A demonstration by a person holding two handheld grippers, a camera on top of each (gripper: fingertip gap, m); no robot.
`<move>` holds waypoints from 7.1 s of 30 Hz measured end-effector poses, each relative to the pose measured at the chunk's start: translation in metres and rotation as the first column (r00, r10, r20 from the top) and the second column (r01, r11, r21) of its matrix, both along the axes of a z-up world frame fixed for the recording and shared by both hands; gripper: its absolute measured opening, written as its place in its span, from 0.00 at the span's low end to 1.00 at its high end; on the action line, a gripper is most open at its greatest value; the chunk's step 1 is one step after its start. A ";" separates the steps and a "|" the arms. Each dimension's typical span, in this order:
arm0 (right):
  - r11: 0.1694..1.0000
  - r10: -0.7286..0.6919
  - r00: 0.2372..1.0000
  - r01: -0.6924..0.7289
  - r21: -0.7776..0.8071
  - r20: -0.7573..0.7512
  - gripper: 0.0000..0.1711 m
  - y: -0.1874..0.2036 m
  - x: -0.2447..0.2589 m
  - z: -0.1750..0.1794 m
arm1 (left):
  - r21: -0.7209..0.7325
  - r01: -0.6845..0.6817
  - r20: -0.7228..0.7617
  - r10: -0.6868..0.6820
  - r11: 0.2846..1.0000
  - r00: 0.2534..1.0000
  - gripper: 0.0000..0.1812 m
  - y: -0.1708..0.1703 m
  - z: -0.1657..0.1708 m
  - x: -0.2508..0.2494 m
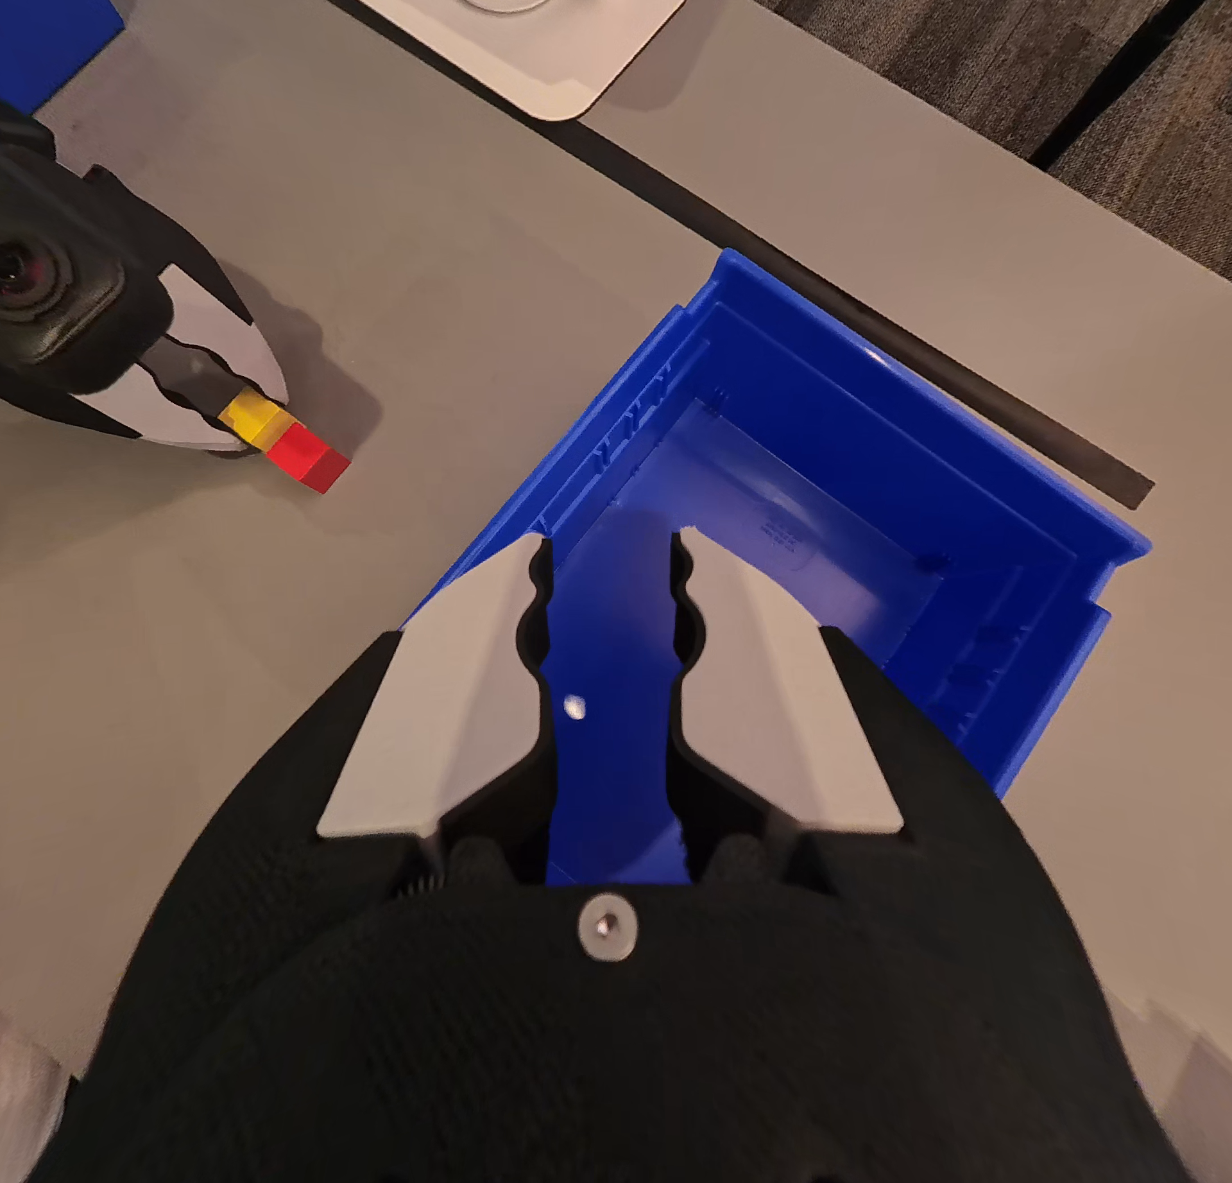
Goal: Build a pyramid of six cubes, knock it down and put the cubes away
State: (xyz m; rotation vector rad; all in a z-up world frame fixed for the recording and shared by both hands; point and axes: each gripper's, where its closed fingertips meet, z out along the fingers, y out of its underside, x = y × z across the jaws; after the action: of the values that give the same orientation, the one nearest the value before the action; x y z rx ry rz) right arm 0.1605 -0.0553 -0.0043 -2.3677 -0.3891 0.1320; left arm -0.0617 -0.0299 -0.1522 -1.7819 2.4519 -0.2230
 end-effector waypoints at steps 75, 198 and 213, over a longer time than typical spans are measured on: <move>0.995 0.006 1.000 -0.008 -0.100 -0.016 0.21 -0.004 0.007 -0.026 | 0.228 -0.773 -0.047 0.799 0.593 0.599 0.28 0.140 0.020 -0.381; 0.973 0.083 0.996 -0.073 -0.217 0.037 0.21 -0.014 -0.002 -0.047 | 0.270 -0.750 -0.055 0.787 0.604 0.614 0.16 0.201 0.010 -0.367; 0.977 0.084 0.996 -0.078 -0.198 0.023 0.21 -0.017 -0.001 -0.042 | 0.236 -0.679 0.315 0.607 0.695 0.730 0.15 0.162 0.161 -0.250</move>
State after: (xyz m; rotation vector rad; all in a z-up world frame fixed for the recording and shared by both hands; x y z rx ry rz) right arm 0.1591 -0.0719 -0.0462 -2.5517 -0.5091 0.1785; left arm -0.3117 0.1323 0.0084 -2.1749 1.4586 0.0688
